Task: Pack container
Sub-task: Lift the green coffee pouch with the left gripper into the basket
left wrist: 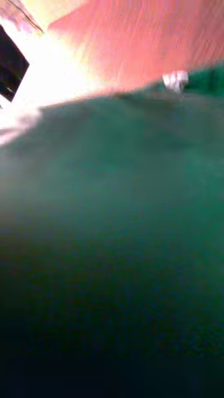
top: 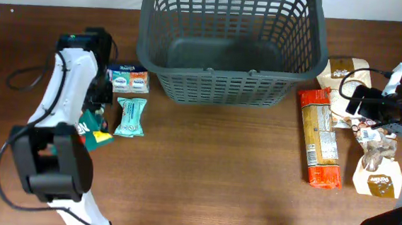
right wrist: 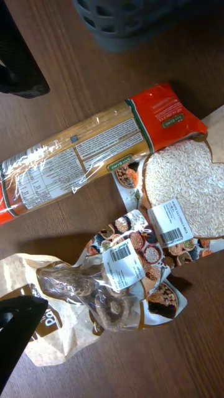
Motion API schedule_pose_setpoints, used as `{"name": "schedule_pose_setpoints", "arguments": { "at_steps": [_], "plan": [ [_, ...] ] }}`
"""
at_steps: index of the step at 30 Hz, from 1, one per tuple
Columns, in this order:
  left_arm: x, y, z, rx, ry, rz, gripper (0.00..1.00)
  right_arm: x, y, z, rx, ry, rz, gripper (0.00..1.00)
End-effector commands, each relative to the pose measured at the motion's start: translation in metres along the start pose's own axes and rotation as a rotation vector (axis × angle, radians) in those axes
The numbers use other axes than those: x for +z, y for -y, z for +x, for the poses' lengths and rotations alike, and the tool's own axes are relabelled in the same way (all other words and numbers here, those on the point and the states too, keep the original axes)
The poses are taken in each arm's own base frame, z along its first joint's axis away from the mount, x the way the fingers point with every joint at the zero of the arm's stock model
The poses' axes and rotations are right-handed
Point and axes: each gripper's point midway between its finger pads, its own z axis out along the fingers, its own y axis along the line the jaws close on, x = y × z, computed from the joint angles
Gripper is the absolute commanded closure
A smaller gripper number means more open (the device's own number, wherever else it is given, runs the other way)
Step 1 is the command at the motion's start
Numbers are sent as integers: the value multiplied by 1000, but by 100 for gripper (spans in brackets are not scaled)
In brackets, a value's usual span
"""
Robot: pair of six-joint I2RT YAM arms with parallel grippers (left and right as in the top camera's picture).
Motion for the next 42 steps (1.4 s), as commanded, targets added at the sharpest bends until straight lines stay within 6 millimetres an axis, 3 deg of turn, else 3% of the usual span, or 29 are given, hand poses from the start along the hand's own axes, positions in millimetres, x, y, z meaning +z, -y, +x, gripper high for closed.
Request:
{"name": "schedule_pose_setpoints", "arguments": {
  "at_steps": [1, 11, 15, 19, 25, 29, 33, 37, 42],
  "plan": [
    [-59, -28, -7, -82, 166, -14, 98, -1, -1, -5, -4, 7, -9, 1],
    [-148, -57, -10, -101, 395, 14, 98, -1, -1, -5, -3, 7, -9, 1],
    [-203, -61, -18, -48, 583, 16, 98, -1, -1, -5, -3, 7, -9, 1],
    [-266, -51, -26, 60, 805, 5, 98, -1, -1, -5, -3, 7, -9, 1],
    [-354, -20, -32, 192, 1120, 25, 98, -1, -1, -5, -4, 7, -9, 1],
    [-405, 19, -32, 342, 1327, 137, 98, -1, -1, -5, -3, 7, -8, 1],
    [-444, 55, -25, 483, 1492, 299, 98, -1, -1, -5, -3, 7, -9, 1],
    [-462, 82, -24, 587, 1577, 431, 98, -1, -1, -5, -3, 7, -9, 1],
    [-450, 124, -36, 738, 1562, 549, 98, -1, -1, -5, -4, 7, -8, 1]
  ]
}}
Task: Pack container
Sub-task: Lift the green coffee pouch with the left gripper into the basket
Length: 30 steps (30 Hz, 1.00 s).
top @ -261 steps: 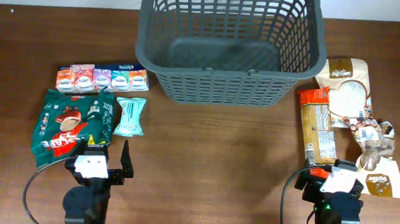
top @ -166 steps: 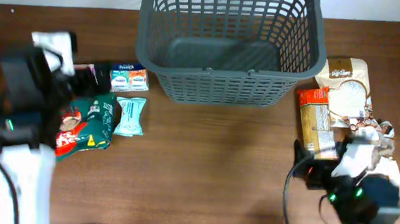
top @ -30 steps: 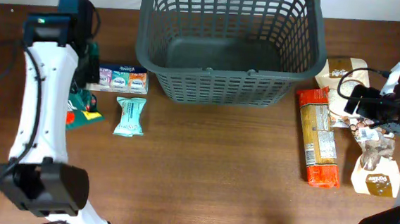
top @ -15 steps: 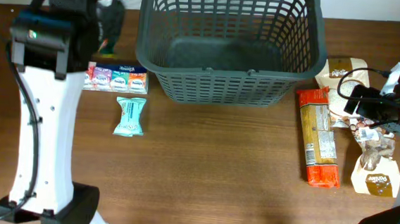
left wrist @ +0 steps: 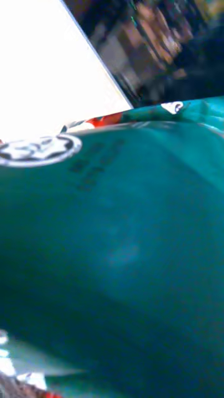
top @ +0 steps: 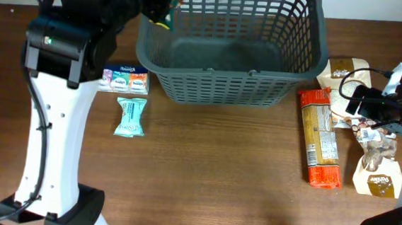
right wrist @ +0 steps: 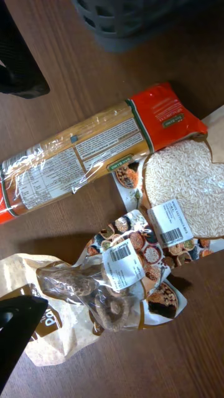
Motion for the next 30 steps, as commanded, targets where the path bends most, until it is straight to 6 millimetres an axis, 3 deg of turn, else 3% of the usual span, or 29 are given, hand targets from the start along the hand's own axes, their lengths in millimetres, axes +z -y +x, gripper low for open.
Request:
{"name": "schedule_pose_setpoints", "arguments": {
  "at_steps": [1, 9, 15, 25, 30],
  "plan": [
    [18, 27, -11, 61, 84, 171, 98, -1, -1, -5, -4, 6, -8, 1],
    [79, 66, 33, 0, 28, 409, 98, -1, -1, -5, -4, 6, -8, 1],
    [111, 77, 68, -35, -57, 452, 98, -1, -1, -5, -3, 6, -8, 1],
    [143, 107, 133, -112, -249, 546, 98, -1, -1, -5, -4, 6, -8, 1],
    [150, 119, 150, -121, -304, 564, 98, -1, -1, -5, -3, 6, -8, 1]
  ]
}}
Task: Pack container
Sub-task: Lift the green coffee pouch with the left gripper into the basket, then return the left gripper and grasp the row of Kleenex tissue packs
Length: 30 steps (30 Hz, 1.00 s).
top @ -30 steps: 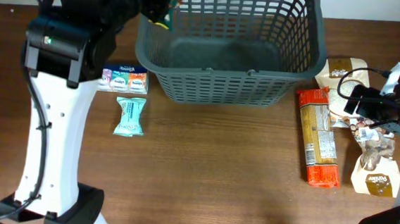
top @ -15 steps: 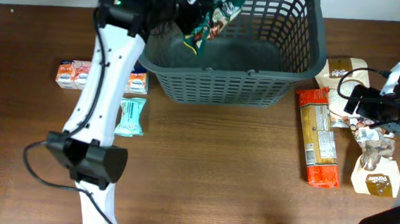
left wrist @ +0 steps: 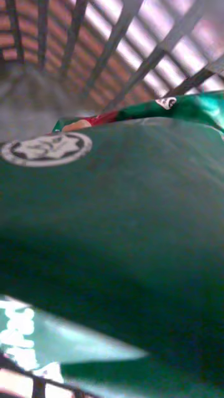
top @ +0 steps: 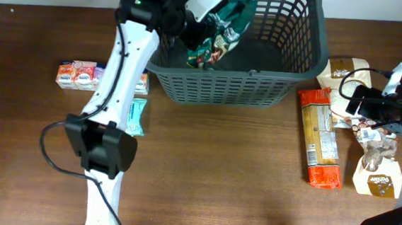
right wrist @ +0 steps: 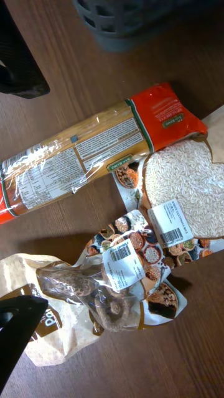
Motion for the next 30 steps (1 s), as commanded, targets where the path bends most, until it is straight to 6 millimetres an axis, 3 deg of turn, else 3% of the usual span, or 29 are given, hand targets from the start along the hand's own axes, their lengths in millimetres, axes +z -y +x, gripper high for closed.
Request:
{"name": "schedule_pose_setpoints", "arguments": {
  "at_steps": [1, 4, 6, 9, 12, 15, 18, 23, 27, 30],
  "plan": [
    [-10, 15, -23, 59, 70, 32, 98, -1, -1, -5, -3, 7, -8, 1],
    [-8, 18, -24, 63, 70, 36, 98, -1, -1, -5, -3, 7, -9, 1],
    [-8, 18, -24, 63, 71, 36, 85, -1, -1, -5, -3, 7, -9, 1],
    [-9, 18, -25, 33, 72, 35, 40, -1, -1, -5, -3, 7, -9, 1],
    [-18, 18, -32, 23, 92, 25, 35, -1, -1, -5, -3, 7, -9, 1],
    [-38, 18, -48, 24, 133, -17, 30, -1, -1, -5, -3, 7, -9, 1],
    [-75, 12, -66, 4, 172, -129, 25, -1, -1, -5, -3, 7, -9, 1],
    [-167, 0, -78, -42, 216, -400, 18, -1, -1, -5, -3, 7, -9, 1],
    [-246, -12, -61, -228, 257, -616, 15, -1, -1, -5, -3, 7, -9, 1],
    [-291, -21, -31, -433, 273, -724, 16, -1, -1, -5, -3, 7, -8, 1]
  ]
}}
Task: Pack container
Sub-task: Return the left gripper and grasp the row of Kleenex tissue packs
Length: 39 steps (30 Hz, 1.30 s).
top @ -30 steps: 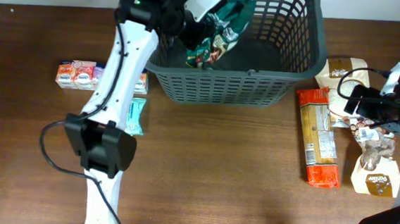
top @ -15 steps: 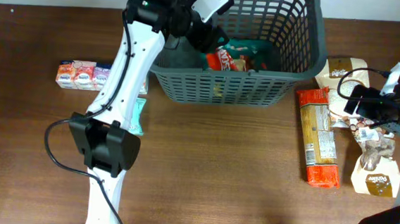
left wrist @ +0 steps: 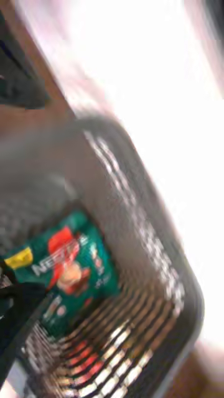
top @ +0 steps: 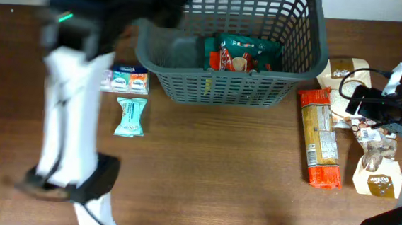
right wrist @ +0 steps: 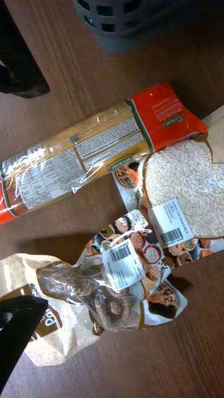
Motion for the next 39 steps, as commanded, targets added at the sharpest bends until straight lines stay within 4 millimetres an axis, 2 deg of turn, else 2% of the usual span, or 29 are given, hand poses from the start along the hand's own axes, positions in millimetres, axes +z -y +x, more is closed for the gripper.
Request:
{"name": "schedule_pose_setpoints", "arguments": {
  "at_steps": [1, 6, 8, 10, 15, 17, 19, 21, 26, 29, 31, 34, 37, 39],
  "plan": [
    [-53, -60, 13, -273, 5, -253, 16, -1, -1, -5, -4, 7, -9, 1],
    [-82, -106, 67, -494, -130, -384, 16, -1, -1, -5, -4, 7, -9, 1],
    [-84, -123, 93, -596, -204, -434, 21, -1, -1, -5, -4, 7, -9, 1],
    [-77, -131, 107, -650, -247, -427, 22, -1, -1, -5, -4, 7, -9, 1],
    [-48, -152, 151, -825, -373, -503, 22, -1, -1, -5, -4, 7, -8, 1],
    [-35, -164, 168, -901, -395, -584, 23, -1, -1, -5, -4, 7, -9, 1],
    [-20, -174, 186, -989, -400, -664, 22, -1, -1, -5, -4, 7, -9, 1],
    [0, -177, 204, -1092, -406, -697, 21, -1, -1, -5, -4, 7, -9, 1],
    [41, -175, 263, -1321, -446, -790, 2, -1, -1, -5, -4, 7, -9, 1],
    [67, -176, 291, -1368, -434, -797, 0, -1, -1, -5, -4, 7, -9, 1],
    [86, -176, 301, -1390, -406, -765, 0, -1, -1, -5, -4, 7, -9, 1],
    [116, -175, 307, -1413, -340, -672, 1, -1, -1, -5, -4, 7, -9, 1],
    [134, -176, 315, -1426, -298, -641, 0, -1, -1, -5, -4, 7, -9, 1],
    [141, -174, 329, -1468, -313, -658, 0, -1, -1, -5, -4, 7, -9, 1]
  ]
}}
